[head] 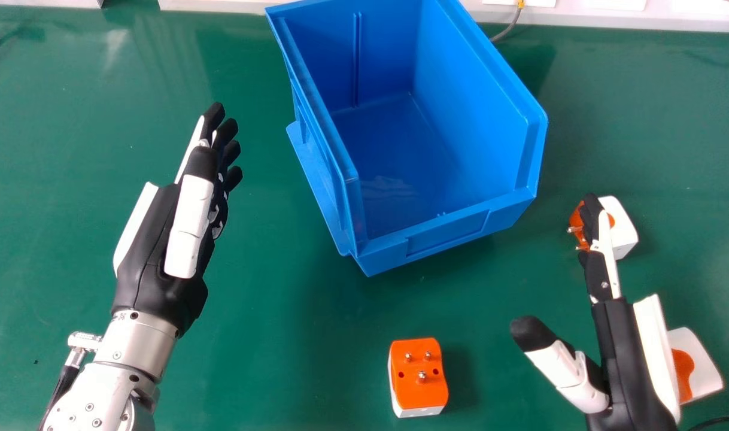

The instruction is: Pick all objects and put in blue box

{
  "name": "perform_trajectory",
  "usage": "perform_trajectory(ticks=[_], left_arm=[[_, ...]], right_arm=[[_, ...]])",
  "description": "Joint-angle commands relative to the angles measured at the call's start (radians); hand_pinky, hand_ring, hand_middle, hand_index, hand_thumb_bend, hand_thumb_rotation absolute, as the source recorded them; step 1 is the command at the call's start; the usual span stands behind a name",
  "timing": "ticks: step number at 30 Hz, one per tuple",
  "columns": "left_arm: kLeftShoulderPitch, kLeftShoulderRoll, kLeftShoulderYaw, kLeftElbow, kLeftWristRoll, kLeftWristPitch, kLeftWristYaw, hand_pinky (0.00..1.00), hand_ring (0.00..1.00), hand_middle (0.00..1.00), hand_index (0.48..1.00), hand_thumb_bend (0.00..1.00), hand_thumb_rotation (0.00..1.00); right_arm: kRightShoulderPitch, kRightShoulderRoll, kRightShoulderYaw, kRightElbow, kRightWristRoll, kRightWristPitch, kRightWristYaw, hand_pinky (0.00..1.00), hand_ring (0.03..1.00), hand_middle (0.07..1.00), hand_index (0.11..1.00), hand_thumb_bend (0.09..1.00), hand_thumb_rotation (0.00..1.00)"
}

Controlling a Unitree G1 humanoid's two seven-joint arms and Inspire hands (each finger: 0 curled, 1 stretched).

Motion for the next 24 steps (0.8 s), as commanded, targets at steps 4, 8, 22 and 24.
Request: perform_trajectory(ticks=[4,8,22,24], left_arm=[[0.003,0.0,0.004,-0.009,-0.005,-0.028,-0.002,1.0,1.0,1.0,1.0,0.87,0.98],[0.004,0.001,0.005,-0.007,-0.006,-0.032,-0.005,1.0,1.0,1.0,1.0,0.87,0.98],[0.007,0.0,0.004,-0.007,-0.008,-0.034,-0.006,1.0,1.0,1.0,1.0,0.86,0.98],[0.008,0.002,0.003,-0.01,0.0,-0.033,-0.002,1.0,1.0,1.0,1.0,0.86,0.98]], right_arm=[[0.003,-0.006,-0.002,-0.017,0.016,-0.028,-0.009,0.96,1.0,1.0,1.0,0.907,1.0],[0.004,-0.004,-0.002,-0.017,0.011,-0.029,-0.013,0.96,1.0,1.0,1.0,0.906,1.0],[0.002,-0.008,-0.004,-0.01,0.006,-0.036,-0.017,0.96,1.0,1.0,1.0,0.904,1.0],[0.003,-0.005,-0.005,-0.01,0.003,-0.035,-0.02,0.96,1.0,1.0,1.0,0.904,1.0]])
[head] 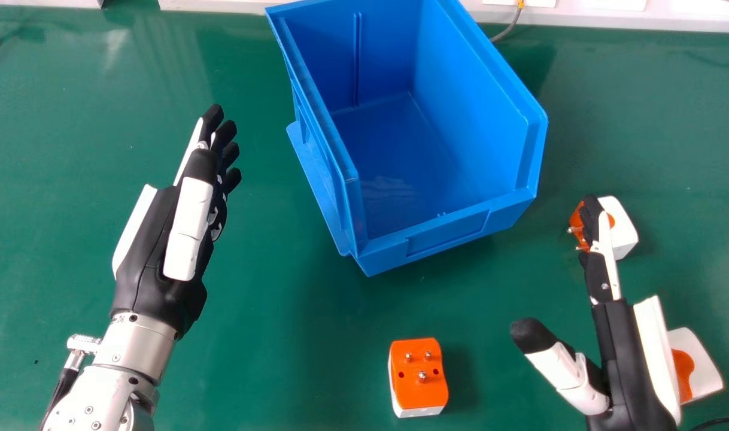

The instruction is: Pick all objects and put in blue box

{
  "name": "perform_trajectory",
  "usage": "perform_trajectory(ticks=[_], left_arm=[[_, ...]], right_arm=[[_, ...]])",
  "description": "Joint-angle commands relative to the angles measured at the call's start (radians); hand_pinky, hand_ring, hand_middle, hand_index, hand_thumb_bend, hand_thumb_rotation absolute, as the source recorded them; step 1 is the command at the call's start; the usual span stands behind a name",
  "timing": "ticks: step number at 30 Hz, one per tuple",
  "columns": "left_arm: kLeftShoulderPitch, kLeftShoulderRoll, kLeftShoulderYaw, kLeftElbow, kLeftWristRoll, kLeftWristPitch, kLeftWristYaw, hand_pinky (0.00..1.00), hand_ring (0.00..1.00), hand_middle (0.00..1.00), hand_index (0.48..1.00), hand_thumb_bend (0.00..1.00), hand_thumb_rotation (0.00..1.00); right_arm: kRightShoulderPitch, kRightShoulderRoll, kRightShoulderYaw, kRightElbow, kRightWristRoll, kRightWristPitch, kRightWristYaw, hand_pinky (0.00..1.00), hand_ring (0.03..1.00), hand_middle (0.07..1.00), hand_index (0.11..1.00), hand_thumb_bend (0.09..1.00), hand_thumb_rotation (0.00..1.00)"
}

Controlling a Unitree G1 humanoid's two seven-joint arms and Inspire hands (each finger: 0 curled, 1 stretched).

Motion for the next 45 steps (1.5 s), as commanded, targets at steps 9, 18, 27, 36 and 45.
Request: perform_trajectory(ticks=[9,18,27,36,45], left_arm=[[-0.003,-0.001,0.0,-0.009,0.003,-0.029,0.002,1.0,1.0,1.0,1.0,0.86,0.98],[-0.008,-0.002,0.0,-0.011,-0.006,-0.018,0.001,1.0,1.0,1.0,1.0,0.86,0.99],[-0.008,0.002,-0.002,-0.014,0.0,-0.013,0.003,1.0,1.0,1.0,1.0,0.85,1.0],[-0.007,0.002,-0.001,-0.021,-0.005,-0.001,0.005,1.0,1.0,1.0,1.0,0.85,1.0],[-0.018,-0.002,-0.001,-0.024,-0.012,0.019,0.012,1.0,1.0,1.0,1.0,0.86,1.0]], right_arm=[[0.005,0.002,-0.007,-0.051,0.009,-0.014,-0.014,0.96,1.0,1.0,1.0,0.912,1.0],[0.025,0.012,-0.02,-0.137,-0.05,0.014,-0.036,0.96,1.0,1.0,1.0,0.923,1.0],[0.099,0.011,-0.045,-0.295,-0.253,0.084,-0.074,0.93,0.99,1.0,1.0,0.953,0.98],[0.185,-0.005,-0.091,-0.618,-0.446,0.329,0.167,0.9,0.979,1.0,1.0,0.945,0.92],[0.145,-0.014,-0.306,-0.869,-0.661,0.489,0.752,0.88,0.967,0.992,1.0,0.937,0.86]])
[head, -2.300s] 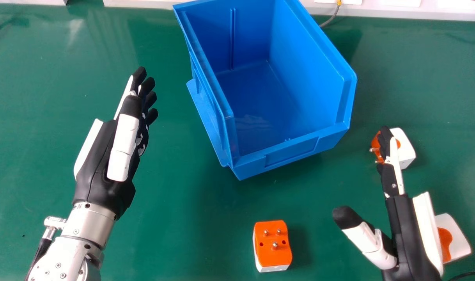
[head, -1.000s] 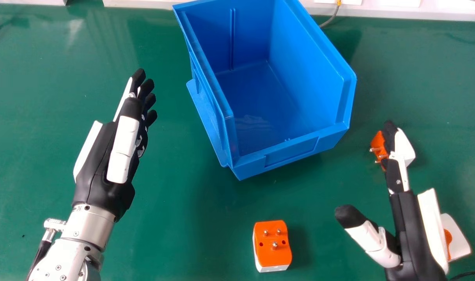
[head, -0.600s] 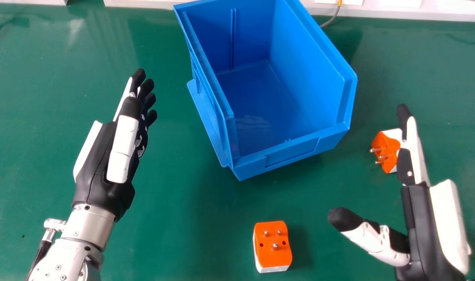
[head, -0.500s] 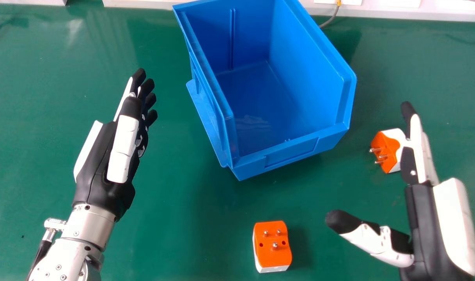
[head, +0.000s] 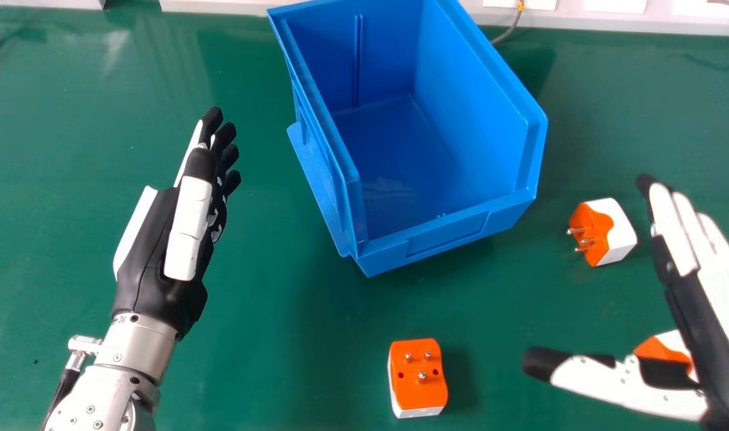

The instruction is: Pick all objects and put in blue box

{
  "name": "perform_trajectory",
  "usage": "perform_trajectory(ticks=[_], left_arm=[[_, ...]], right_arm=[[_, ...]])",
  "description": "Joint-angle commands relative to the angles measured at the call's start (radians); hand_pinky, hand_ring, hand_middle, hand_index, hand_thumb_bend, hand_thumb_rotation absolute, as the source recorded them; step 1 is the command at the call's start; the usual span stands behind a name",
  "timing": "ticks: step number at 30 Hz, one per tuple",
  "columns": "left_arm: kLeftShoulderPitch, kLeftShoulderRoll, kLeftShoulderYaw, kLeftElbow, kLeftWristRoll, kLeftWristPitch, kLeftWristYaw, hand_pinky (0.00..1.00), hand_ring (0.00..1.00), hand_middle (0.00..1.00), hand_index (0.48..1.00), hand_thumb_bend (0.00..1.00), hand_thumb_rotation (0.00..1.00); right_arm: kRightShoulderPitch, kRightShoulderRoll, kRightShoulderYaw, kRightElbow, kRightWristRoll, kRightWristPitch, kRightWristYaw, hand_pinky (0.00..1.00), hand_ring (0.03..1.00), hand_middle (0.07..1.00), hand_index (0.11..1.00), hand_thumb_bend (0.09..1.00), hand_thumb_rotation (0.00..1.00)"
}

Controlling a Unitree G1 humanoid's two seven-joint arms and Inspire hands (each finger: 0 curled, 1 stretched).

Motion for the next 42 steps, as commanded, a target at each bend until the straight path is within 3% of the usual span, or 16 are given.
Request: perform_trajectory(ticks=[1,6,8,10,15,19,25,29,32,36,42], left_arm=[[-0.018,-0.002,0.002,-0.02,-0.013,0.003,0.002,1.0,1.0,1.0,1.0,0.86,1.0],[-0.027,-0.002,0.005,-0.007,-0.018,-0.001,-0.004,1.0,1.0,1.0,1.0,0.87,1.0],[-0.03,-0.001,0.005,0.0,-0.015,-0.004,-0.005,1.0,1.0,1.0,1.0,0.86,1.0],[-0.034,-0.002,0.006,0.007,-0.015,-0.008,-0.009,1.0,1.0,1.0,1.0,0.86,1.0],[-0.039,-0.008,0.012,0.015,-0.024,-0.011,-0.015,1.0,1.0,1.0,1.0,0.85,1.0],[-0.042,-0.011,0.014,0.021,-0.035,-0.015,-0.018,1.0,1.0,1.0,1.0,0.84,1.0],[-0.041,-0.01,0.012,0.022,-0.024,-0.023,-0.012,1.0,1.0,1.0,1.0,0.84,1.0],[-0.041,-0.009,0.014,0.019,-0.032,-0.014,-0.015,1.0,1.0,1.0,1.0,0.84,1.0],[-0.041,-0.004,0.015,0.019,-0.03,-0.012,-0.017,1.0,1.0,1.0,1.0,0.84,0.99],[-0.042,-0.005,0.019,0.019,-0.041,-0.005,-0.019,1.0,1.0,1.0,1.0,0.84,0.99],[-0.042,0.002,0.017,0.015,-0.037,0.001,-0.014,1.0,1.0,1.0,1.0,0.85,0.99]], right_arm=[[-0.046,0.011,-0.079,-0.042,-0.008,-0.007,0.104,0.88,0.962,0.988,1.0,0.937,0.82],[-0.118,0.032,-0.203,-0.042,0.01,-0.015,0.273,0.87,0.954,0.974,1.0,0.941,0.71],[-0.146,0.036,-0.24,-0.042,0.013,-0.011,0.327,0.87,0.95,0.971,1.0,0.945,0.66],[-0.166,0.04,-0.271,-0.042,0.014,-0.009,0.365,0.87,0.944,0.969,1.0,0.953,0.57],[-0.192,0.056,-0.311,-0.042,-0.024,0.0,0.416,0.86,0.938,0.967,1.0,0.96,0.5],[-0.201,0.062,-0.317,-0.042,-0.056,0.012,0.443,0.86,0.934,0.967,0.998,0.968,0.45],[-0.208,0.071,-0.305,-0.042,-0.107,0.041,0.46,0.86,0.934,0.969,0.998,0.977,0.43],[-0.214,0.068,-0.281,-0.042,-0.143,0.07,0.482,0.86,0.935,0.971,0.999,0.986,0.4],[-0.221,0.066,-0.26,-0.037,-0.17,0.093,0.495,0.87,0.938,0.974,0.999,0.989,0.39],[-0.235,0.06,-0.238,-0.004,-0.189,0.125,0.492,0.87,0.94,0.978,0.999,0.992,0.38],[-0.248,0.035,-0.221,0.055,-0.19,0.15,0.464,0.89,0.947,0.988,1.0,0.997,0.34]])
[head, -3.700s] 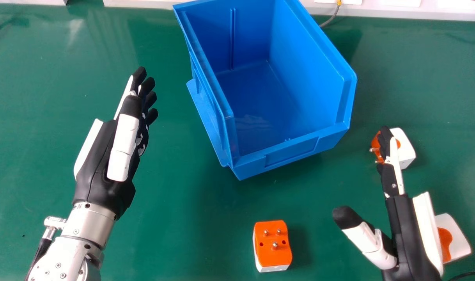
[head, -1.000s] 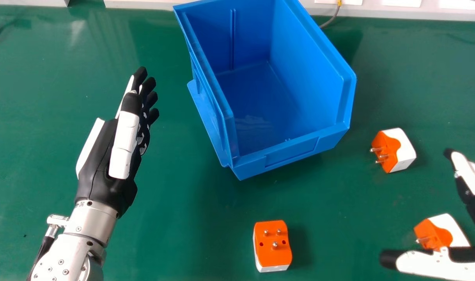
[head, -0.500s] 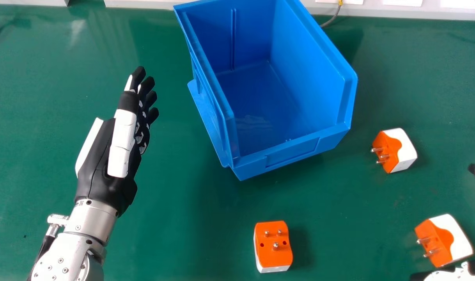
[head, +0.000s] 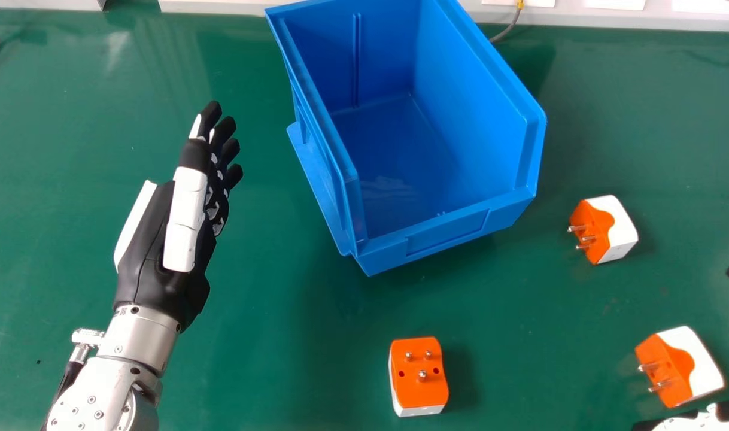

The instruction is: Pick all objects and put in blue box

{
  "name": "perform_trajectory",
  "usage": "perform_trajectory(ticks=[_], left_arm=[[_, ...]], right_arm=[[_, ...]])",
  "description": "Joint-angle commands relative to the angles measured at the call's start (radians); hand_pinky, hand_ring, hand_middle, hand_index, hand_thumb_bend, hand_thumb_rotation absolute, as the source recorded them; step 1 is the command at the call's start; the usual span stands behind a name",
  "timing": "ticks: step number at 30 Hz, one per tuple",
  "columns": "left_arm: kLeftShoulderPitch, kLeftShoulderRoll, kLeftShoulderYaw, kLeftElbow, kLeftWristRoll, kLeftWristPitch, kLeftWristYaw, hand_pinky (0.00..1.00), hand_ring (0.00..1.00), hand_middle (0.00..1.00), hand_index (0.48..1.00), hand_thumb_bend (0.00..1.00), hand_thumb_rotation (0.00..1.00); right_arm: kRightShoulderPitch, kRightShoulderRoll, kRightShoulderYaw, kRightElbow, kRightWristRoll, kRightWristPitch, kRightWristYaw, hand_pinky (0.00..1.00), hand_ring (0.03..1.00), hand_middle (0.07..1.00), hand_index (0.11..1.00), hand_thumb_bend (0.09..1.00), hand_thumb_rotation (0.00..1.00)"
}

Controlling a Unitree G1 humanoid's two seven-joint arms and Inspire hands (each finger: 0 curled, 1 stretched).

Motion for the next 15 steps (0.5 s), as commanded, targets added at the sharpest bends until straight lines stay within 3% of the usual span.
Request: perform_trajectory(ticks=[1,4,8,15], left_arm=[[-0.011,0.009,0.005,-0.013,-0.003,-0.007,-0.005,1.0,1.0,1.0,1.0,0.85,0.99],[-0.013,0.007,0.007,-0.009,-0.01,-0.011,-0.009,1.0,1.0,1.0,1.0,0.85,0.99],[-0.014,0.007,0.007,-0.005,-0.01,-0.019,-0.01,1.0,1.0,1.0,1.0,0.85,0.99],[-0.01,0.009,0.01,-0.012,-0.016,-0.009,-0.013,1.0,1.0,1.0,1.0,0.84,0.99]], right_arm=[[-0.008,-0.02,0.002,0.012,-0.006,0.018,-0.029,0.89,0.947,0.99,1.0,0.998,0.32],[-0.009,-0.032,0.012,0.05,0.011,0.022,-0.076,0.89,0.948,0.992,1.0,0.998,0.3],[-0.009,-0.045,0.032,0.121,0.026,0.023,-0.166,0.87,0.944,0.992,0.997,0.994,0.26],[-0.011,-0.068,0.085,0.243,0.021,0.036,-0.304,0.84,0.938,0.992,0.988,0.986,0.21]])
